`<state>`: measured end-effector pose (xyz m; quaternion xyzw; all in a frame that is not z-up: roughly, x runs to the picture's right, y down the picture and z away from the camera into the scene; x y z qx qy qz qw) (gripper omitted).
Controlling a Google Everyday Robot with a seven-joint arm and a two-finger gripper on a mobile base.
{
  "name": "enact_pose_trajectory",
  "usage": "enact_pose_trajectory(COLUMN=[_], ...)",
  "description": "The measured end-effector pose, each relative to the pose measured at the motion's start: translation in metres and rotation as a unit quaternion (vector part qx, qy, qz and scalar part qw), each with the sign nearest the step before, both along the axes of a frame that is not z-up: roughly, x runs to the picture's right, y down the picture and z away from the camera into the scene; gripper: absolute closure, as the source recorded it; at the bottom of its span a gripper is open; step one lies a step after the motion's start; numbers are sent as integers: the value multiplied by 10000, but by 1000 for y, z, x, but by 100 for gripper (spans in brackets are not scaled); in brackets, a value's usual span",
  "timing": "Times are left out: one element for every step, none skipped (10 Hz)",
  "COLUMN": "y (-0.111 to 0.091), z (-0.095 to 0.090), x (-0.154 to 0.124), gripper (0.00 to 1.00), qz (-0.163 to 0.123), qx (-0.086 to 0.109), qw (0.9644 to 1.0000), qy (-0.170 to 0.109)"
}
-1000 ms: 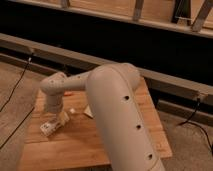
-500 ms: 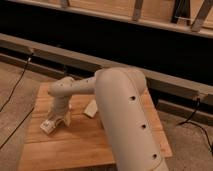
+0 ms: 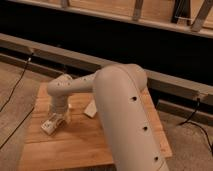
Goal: Stand the bottle upright
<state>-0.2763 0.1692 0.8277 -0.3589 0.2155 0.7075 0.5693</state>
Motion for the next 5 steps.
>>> enact_pose_trajectory(y=[-3, -4, -4, -1, -1], z=[-2, -3, -3, -3, -3], x=[0, -2, -5, -9, -11], gripper=[22, 22, 22, 22, 22], qz=[-104, -142, -189, -250, -262], qx=[45, 71, 82, 75, 72], qw=[9999, 9999, 9998, 9996, 9996], qy=[40, 53, 69, 85, 85])
